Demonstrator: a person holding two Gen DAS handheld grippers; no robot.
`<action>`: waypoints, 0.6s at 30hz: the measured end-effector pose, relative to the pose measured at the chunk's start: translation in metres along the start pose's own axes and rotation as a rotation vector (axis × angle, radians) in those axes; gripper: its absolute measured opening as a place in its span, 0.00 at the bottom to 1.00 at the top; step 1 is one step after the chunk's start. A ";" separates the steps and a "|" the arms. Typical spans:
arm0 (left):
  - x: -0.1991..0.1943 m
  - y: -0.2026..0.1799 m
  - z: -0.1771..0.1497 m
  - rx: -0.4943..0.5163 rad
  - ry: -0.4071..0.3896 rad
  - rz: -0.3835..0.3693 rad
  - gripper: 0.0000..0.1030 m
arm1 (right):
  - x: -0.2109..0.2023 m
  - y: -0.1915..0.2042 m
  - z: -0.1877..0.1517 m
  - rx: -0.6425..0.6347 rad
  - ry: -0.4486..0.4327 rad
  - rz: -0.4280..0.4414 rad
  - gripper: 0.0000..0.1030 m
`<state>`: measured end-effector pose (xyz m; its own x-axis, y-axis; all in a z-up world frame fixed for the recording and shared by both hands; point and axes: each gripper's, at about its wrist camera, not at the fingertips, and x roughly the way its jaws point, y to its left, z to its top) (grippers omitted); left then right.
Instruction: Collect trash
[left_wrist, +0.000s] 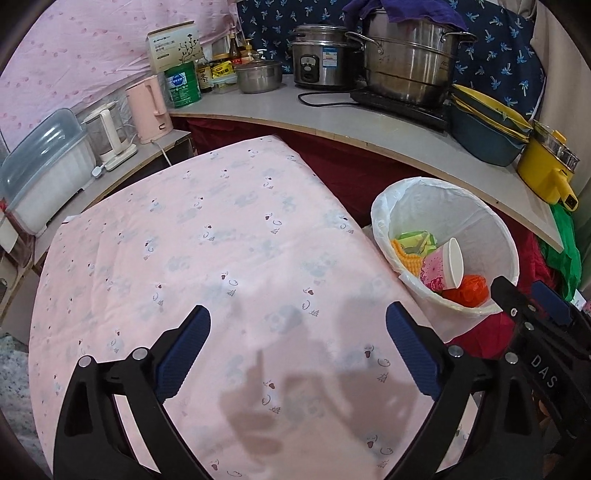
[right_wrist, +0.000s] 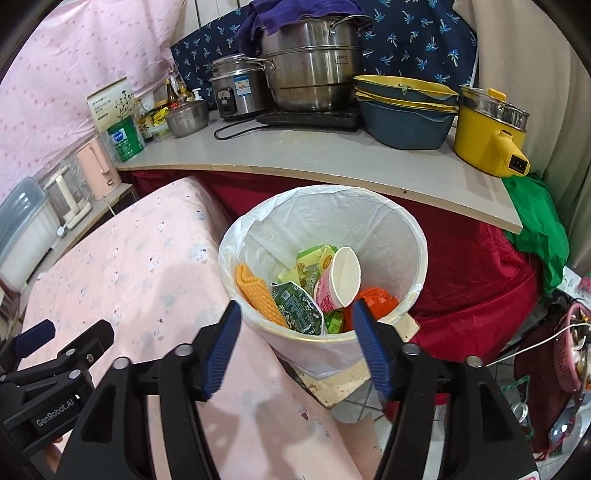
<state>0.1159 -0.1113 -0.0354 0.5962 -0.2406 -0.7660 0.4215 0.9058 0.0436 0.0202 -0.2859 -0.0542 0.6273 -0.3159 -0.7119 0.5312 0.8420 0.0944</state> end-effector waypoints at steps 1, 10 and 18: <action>0.000 0.001 -0.002 -0.002 0.003 0.005 0.89 | -0.002 0.000 -0.001 -0.005 -0.003 -0.003 0.65; 0.000 0.010 -0.016 -0.024 0.008 0.042 0.90 | -0.008 0.007 -0.006 -0.064 0.000 -0.040 0.77; 0.000 0.009 -0.020 -0.020 0.008 0.047 0.90 | -0.006 0.008 -0.008 -0.088 0.006 -0.048 0.82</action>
<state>0.1055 -0.0963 -0.0477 0.6097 -0.1946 -0.7684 0.3790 0.9230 0.0670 0.0160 -0.2738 -0.0543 0.5982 -0.3546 -0.7186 0.5083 0.8612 -0.0017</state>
